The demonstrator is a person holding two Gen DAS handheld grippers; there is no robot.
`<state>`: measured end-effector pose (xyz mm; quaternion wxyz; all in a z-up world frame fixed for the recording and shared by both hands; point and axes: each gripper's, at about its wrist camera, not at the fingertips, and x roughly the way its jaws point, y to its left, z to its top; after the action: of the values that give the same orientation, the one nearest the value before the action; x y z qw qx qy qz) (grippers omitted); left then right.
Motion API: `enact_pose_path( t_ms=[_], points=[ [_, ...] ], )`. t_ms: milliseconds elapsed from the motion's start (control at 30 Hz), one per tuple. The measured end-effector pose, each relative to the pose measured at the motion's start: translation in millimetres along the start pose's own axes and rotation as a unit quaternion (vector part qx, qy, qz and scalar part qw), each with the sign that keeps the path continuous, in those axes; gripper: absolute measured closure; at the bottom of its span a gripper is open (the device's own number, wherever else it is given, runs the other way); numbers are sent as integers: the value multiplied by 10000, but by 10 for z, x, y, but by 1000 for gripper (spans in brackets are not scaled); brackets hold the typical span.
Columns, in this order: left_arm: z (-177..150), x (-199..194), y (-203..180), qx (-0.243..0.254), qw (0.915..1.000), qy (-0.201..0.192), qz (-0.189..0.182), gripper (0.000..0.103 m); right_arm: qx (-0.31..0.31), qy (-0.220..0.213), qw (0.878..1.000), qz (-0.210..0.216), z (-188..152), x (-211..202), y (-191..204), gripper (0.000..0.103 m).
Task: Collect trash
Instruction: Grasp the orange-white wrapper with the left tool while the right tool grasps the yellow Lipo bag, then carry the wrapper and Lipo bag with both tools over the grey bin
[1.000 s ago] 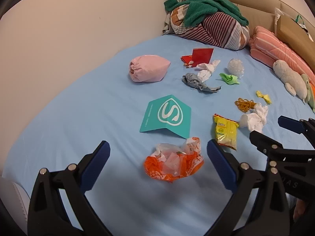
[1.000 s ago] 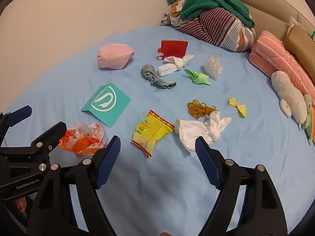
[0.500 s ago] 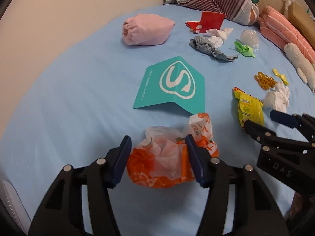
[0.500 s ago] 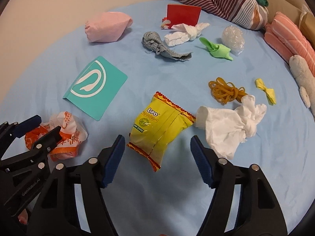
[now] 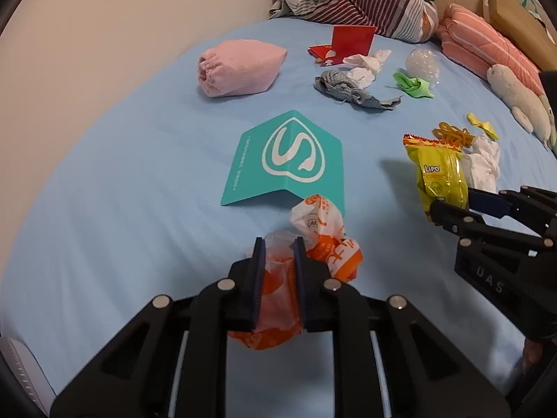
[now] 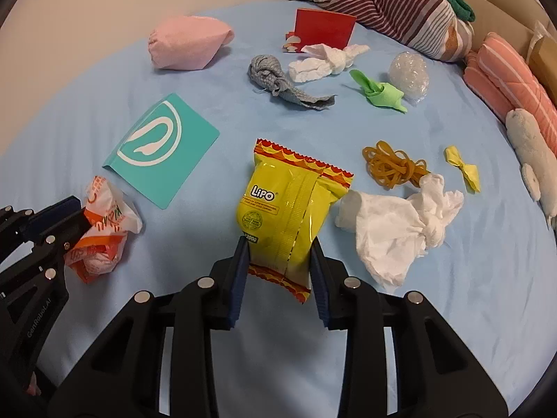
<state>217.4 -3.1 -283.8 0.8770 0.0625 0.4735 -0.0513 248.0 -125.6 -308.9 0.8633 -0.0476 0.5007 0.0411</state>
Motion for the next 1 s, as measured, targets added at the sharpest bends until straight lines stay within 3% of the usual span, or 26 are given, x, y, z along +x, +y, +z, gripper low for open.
enact_pose_path(
  t_ms=[67,100,633,1000],
  points=[
    [3,-30,-30,64,10000,-45,-27,88,63,-70,10000,20,10,-52,-31,72],
    [1,-48,-41,89,9999,-73,-40,99,73,-99,9999,30,14,-78,-40,72],
    [-14,-246,-114,240,9993,-287,-42,99,-106,-433,9990,-25,-47,-348,16,72],
    [-60,-541,-26,72,9987,-503,-23,99,-178,-543,9984,-37,-141,-552,22,72]
  ],
)
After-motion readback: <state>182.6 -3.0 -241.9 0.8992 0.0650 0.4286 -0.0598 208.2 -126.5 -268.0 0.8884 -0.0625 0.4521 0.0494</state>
